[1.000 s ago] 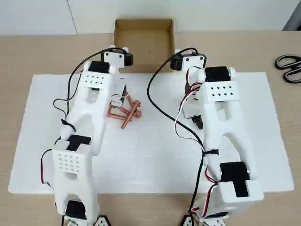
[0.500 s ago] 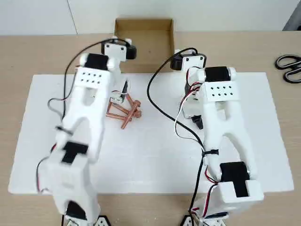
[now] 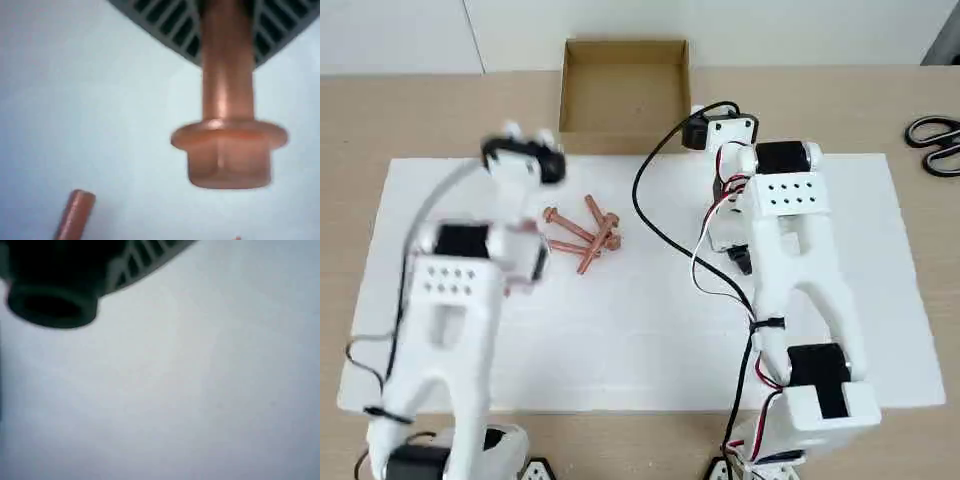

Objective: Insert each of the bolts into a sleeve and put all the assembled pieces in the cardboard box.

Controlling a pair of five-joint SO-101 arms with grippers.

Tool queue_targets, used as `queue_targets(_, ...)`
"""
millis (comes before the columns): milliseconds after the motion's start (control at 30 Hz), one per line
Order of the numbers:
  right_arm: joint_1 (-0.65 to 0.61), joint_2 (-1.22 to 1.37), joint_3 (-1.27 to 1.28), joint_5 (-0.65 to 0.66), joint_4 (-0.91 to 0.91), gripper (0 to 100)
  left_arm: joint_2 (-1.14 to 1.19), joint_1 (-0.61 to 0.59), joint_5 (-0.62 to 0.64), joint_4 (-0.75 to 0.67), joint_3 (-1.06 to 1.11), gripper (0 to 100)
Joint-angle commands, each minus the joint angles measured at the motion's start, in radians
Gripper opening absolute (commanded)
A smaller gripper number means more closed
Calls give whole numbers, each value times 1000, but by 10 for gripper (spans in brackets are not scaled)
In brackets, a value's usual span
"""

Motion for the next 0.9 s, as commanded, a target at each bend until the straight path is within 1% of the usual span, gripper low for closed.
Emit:
queue_targets(0,4,-58,-44,5,1,4,-114,-12,5,-157,180,7)
queue_targets(133,2,-58,-44,5,1,4,-121,-6,5,-207,259,15)
queue_targets(300,-33,-58,-44,5,1,4,-121,-9,23,-212,315,84)
queue_targets(600,-61,-58,-44,3,4,4,-121,-11,32,-215,334,86)
queue_targets(867,-61,-61,-44,3,12,4,-120,-9,29,-259,369,86)
